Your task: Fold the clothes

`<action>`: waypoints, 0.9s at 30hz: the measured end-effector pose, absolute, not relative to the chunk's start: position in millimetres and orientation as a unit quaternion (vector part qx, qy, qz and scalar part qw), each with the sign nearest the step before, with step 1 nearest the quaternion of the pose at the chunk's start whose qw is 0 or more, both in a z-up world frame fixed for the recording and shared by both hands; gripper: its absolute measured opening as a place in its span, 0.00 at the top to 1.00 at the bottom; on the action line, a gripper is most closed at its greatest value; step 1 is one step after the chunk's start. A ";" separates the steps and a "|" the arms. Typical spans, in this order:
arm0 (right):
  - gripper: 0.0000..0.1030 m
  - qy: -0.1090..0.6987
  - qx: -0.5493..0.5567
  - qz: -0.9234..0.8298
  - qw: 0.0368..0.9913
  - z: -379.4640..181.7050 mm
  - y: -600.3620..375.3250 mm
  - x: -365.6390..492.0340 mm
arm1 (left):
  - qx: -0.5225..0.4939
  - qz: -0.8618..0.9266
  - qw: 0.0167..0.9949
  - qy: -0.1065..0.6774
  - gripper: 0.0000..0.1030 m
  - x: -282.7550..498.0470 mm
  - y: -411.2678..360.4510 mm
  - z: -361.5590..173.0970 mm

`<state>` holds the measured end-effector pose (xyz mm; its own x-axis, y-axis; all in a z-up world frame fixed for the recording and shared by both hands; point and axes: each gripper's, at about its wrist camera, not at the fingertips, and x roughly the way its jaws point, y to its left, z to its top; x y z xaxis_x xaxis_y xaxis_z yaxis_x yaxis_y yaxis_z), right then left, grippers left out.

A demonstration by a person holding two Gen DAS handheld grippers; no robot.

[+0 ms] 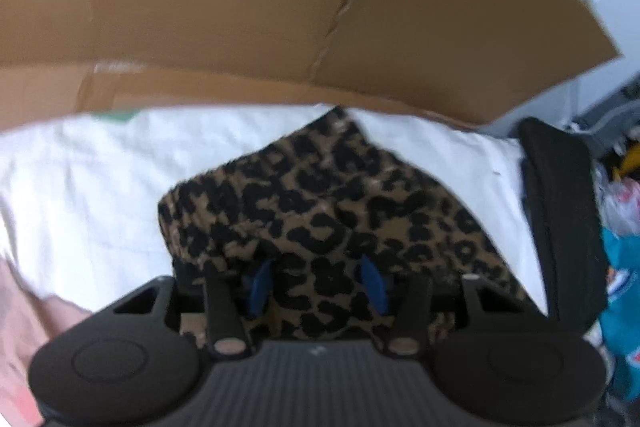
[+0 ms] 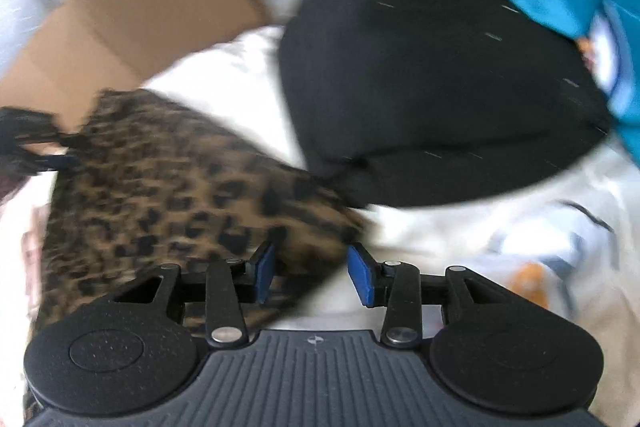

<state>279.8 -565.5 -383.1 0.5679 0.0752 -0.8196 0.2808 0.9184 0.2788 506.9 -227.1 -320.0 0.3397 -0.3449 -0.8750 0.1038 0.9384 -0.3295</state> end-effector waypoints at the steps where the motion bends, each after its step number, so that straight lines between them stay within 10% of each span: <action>1: 0.54 0.460 0.204 -0.065 0.862 -383.8 -570.1 277.3 | -0.102 -0.147 0.812 0.555 0.52 508.3 -226.5 -315.3; 27: 0.53 0.445 0.127 -0.035 0.886 -348.2 -540.9 291.1 | 0.037 -0.185 0.801 0.569 0.67 503.0 -243.4 -273.6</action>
<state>291.1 -540.9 -348.2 0.6017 0.0510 -0.7971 0.1750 0.9653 0.1939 503.0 -243.4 -273.6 0.2850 -0.2546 -0.9241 0.3383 0.9287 -0.1516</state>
